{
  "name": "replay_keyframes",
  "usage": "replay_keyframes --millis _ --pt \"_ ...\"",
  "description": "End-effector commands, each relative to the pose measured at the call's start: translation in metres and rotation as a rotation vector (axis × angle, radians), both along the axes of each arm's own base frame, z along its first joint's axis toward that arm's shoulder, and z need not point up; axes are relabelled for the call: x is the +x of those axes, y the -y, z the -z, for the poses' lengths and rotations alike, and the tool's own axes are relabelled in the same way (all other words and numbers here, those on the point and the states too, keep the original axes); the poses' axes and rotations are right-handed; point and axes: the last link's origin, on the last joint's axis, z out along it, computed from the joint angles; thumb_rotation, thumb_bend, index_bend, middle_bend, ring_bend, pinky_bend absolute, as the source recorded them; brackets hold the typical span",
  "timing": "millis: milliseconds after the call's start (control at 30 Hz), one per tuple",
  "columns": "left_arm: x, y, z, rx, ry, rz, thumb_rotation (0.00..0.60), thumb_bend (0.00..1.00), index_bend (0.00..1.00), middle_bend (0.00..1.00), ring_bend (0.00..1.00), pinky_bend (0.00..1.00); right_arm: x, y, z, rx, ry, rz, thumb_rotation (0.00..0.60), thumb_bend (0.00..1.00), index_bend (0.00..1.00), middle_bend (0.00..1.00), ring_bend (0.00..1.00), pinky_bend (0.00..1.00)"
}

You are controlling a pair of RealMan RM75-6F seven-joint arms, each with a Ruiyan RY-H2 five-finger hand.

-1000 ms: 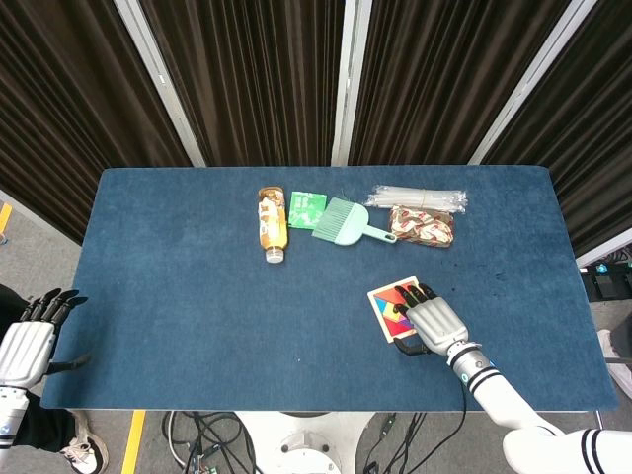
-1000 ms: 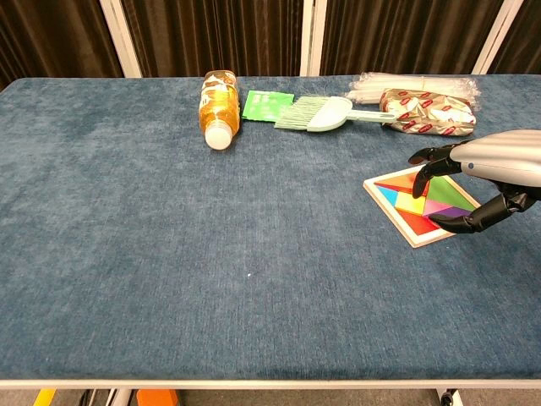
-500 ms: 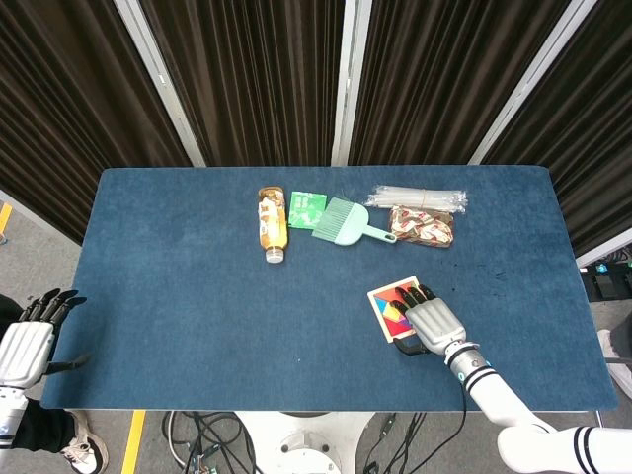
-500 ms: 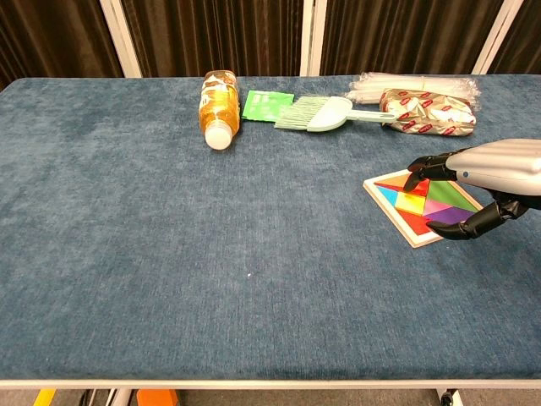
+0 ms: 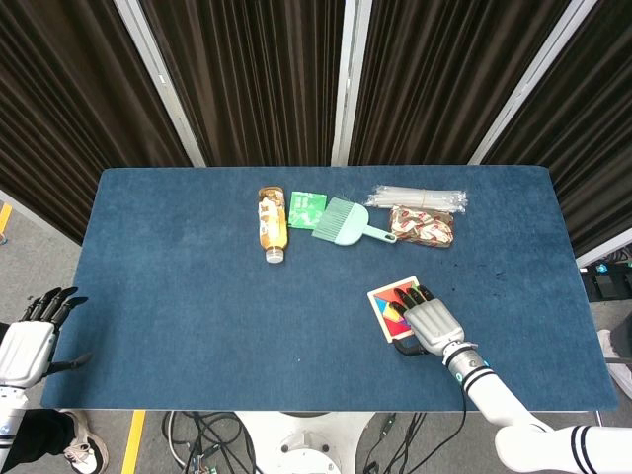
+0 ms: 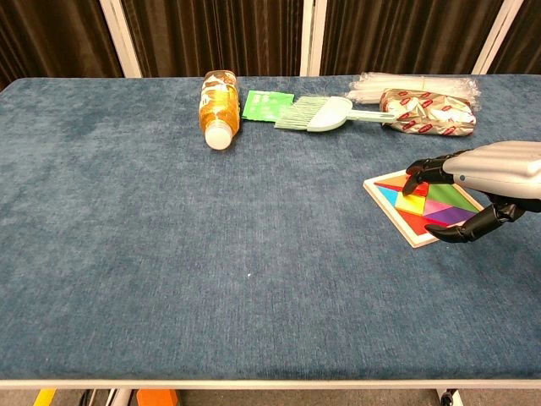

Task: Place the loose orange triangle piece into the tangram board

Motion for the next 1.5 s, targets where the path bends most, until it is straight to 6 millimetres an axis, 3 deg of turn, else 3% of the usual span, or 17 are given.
replay_keyframes --millis 33,900,1267,1500 --pt "0.0 0.0 0.0 -0.001 0.0 0.0 0.6 0.0 0.2 0.09 0.05 0.15 -0.001 -0.001 0.0 -0.001 -0.008 -0.002 0.253 0.35 0.17 0.0 0.0 0.0" --pt "0.0 -0.001 -0.001 0.001 0.002 -0.001 0.6 0.0 0.2 0.09 0.05 0.15 0.009 -0.014 0.001 0.022 0.018 -0.019 0.252 0.36 0.24 0.0 0.0 0.0" --pt "0.0 -0.001 -0.001 -0.002 0.0 0.0 0.6 0.0 0.2 0.09 0.05 0.15 0.018 -0.002 -0.035 -0.118 0.108 -0.048 0.248 0.35 0.23 0.0 0.0 0.0" --pt "0.005 -0.001 -0.003 0.007 -0.007 0.014 0.6 0.0 0.2 0.09 0.05 0.15 -0.005 -0.013 -0.094 -0.34 0.13 -0.06 0.243 0.3 0.01 0.0 0.0 0.0"
